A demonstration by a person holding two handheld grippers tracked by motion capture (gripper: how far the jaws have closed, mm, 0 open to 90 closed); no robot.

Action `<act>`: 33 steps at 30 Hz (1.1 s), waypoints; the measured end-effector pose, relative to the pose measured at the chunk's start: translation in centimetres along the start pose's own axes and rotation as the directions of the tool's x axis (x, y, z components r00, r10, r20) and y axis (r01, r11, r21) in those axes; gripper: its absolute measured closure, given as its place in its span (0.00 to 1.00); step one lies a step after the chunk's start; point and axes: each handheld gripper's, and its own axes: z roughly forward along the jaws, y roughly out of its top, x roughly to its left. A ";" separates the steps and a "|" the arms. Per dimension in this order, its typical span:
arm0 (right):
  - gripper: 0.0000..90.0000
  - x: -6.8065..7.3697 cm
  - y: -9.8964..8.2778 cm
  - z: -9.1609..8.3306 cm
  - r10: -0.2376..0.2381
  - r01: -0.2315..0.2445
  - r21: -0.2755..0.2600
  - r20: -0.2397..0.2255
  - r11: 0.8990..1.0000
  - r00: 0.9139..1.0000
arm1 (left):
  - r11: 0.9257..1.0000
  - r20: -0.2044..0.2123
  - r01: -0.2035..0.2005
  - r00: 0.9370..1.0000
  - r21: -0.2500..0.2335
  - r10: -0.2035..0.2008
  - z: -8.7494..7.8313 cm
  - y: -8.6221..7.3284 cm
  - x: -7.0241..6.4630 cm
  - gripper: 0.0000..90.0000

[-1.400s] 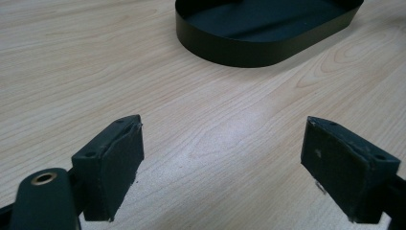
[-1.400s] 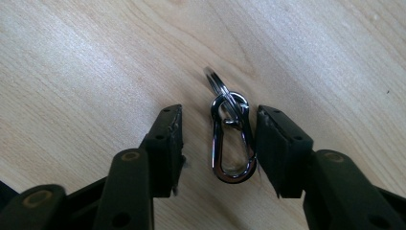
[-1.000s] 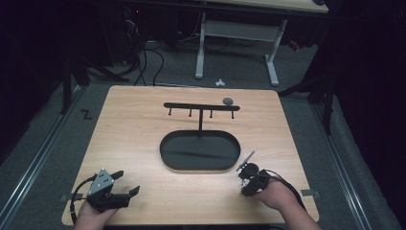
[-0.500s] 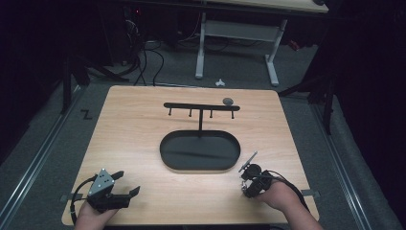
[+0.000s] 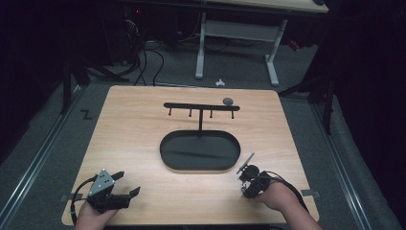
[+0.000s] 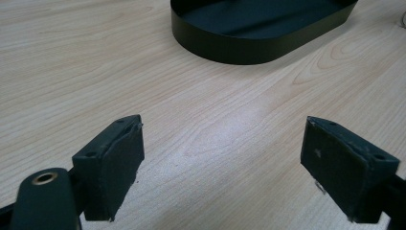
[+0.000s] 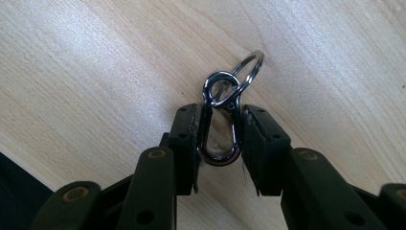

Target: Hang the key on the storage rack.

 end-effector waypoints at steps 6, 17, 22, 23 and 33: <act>0.76 0.0 -0.3 0.0 0.019 -0.019 -0.023 0.003 1.000 1.000 | 1.000 0.002 -0.002 1.000 0.004 0.002 0.1 0.0 0.0 0.17; 0.76 -0.2 -0.2 -1.5 0.035 -0.033 -0.043 0.035 0.999 0.999 | 1.000 0.002 0.002 1.000 -0.001 -0.002 0.0 0.0 0.2 0.17; 0.76 -0.3 -0.1 -2.0 0.023 -0.021 -0.054 0.049 0.998 0.999 | 1.000 0.000 0.005 1.000 -0.007 -0.005 -0.1 0.0 0.2 0.17; 0.76 -0.3 0.0 -2.1 0.038 -0.035 -0.054 0.046 0.998 0.998 | 1.000 0.000 0.006 1.000 -0.007 -0.006 -0.1 0.0 0.2 0.17; 0.76 -0.3 0.5 -3.7 0.045 -0.040 -0.077 0.065 0.996 0.997 | 1.000 0.002 0.004 1.000 -0.005 -0.004 -0.1 0.0 0.2 0.17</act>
